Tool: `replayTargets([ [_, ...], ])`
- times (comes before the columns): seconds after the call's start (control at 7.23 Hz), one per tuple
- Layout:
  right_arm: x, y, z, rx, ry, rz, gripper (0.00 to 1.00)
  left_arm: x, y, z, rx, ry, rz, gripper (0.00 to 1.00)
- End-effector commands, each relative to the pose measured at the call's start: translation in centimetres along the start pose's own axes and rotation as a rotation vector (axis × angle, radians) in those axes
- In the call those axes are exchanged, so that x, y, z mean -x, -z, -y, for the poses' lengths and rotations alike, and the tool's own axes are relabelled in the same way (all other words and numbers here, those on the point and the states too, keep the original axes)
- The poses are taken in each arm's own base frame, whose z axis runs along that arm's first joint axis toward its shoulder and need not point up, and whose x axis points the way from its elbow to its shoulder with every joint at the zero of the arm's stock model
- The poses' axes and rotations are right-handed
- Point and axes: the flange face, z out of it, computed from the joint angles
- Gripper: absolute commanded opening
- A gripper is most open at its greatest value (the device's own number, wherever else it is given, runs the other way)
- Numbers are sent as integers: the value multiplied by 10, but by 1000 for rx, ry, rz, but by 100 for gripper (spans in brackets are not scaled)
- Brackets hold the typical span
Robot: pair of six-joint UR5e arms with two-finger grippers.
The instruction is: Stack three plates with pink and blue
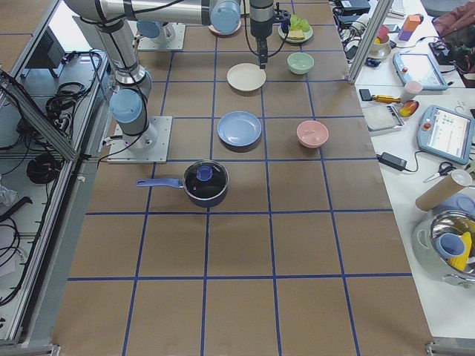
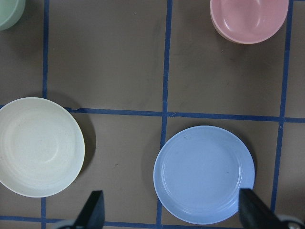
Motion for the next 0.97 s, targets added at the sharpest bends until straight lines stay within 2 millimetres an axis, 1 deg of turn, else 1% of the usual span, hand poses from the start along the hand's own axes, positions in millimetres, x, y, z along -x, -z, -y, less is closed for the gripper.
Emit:
replayTargets([
  [0.0, -11, -2, 2, 10, -20, -8, 100, -1, 3, -2, -8, -5, -8, 100],
  [0.14, -35, -7, 5, 23, -59, -9, 100, -1, 1, -4, -1, 6, -7, 100],
  [0.28, -82, -32, 0, 74, -139, -7, 100, 5, -14, -7, 38, 20, -17, 100],
  [0.41, -111, -68, -12, 115, -154, 15, 100, 15, -34, -8, 82, 36, -12, 100],
  [0.55, -120, -89, -17, 95, -113, 1, 100, 20, -80, -16, 189, 37, 1, 100],
  [0.69, -121, -110, -22, 67, -109, -5, 99, 35, -131, -27, 263, 70, -2, 100],
  [0.83, -139, -151, -33, 101, -142, 13, 98, 63, -167, -26, 262, 111, -2, 100],
])
